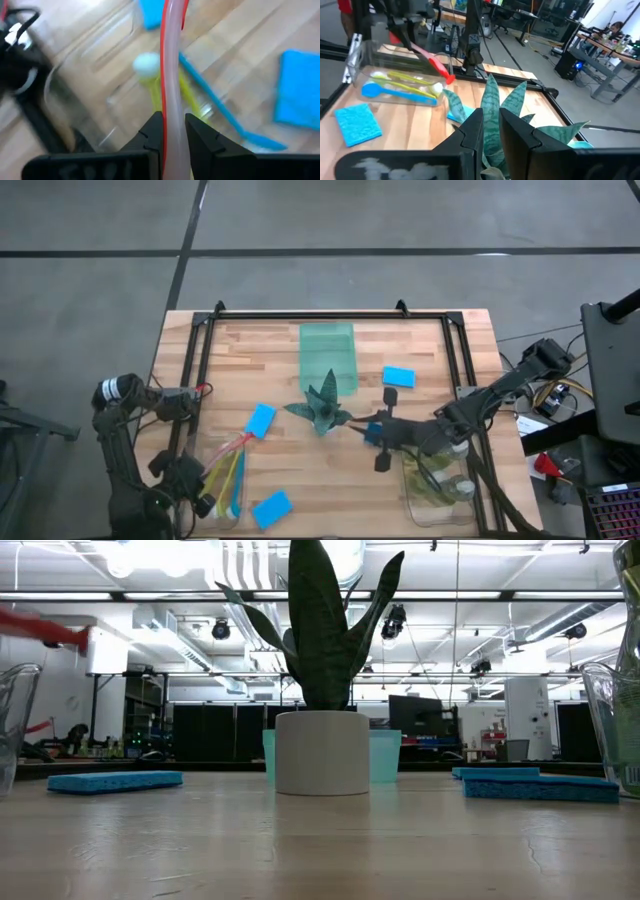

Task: Pick & Place Kitchen Sink Supplies
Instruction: Put the red dish brush into the left transparent bin

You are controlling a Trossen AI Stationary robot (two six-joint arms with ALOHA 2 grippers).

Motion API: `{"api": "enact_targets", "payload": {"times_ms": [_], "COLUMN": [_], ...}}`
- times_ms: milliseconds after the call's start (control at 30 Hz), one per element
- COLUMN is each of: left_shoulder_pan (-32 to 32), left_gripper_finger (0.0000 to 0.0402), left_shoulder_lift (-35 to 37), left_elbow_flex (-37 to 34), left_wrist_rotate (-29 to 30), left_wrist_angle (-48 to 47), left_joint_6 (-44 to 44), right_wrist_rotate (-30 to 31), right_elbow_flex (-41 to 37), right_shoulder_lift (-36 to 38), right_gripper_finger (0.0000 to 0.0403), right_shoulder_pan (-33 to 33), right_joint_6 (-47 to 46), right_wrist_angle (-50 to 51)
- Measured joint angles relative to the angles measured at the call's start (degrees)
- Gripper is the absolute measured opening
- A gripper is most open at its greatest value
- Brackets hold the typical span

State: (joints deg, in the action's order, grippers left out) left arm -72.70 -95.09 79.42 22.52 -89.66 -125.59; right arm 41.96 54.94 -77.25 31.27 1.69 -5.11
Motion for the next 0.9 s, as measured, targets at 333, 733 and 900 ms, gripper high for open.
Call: {"api": "enact_targets", "payload": {"times_ms": [333,733,900], "left_shoulder_pan": [1.33,1.87,1.97], "left_gripper_finger": [0.0052,0.0051,0.0051], "left_shoulder_lift": [4.13,11.69,15.85], "left_elbow_flex": [0.97,6.11,6.74], "left_wrist_rotate": [-7.89,-2.72,-18.29], "left_wrist_angle": [-0.34,-0.34,-0.32], "left_joint_6": [1.46,2.73,0.32], "right_wrist_rotate": [-0.29,-0.44,-0.44], "right_elbow_flex": [-0.02,-0.02,-0.02], "right_shoulder_lift": [-1.35,-1.22,-1.22], "right_gripper_finger": [0.0056,0.0056,0.0056], "right_shoulder_pan": [-0.94,-0.94,-0.94], "right_joint_6": [0.70,2.37,3.23], "right_wrist_angle": [-1.87,-2.03,-2.44]}}
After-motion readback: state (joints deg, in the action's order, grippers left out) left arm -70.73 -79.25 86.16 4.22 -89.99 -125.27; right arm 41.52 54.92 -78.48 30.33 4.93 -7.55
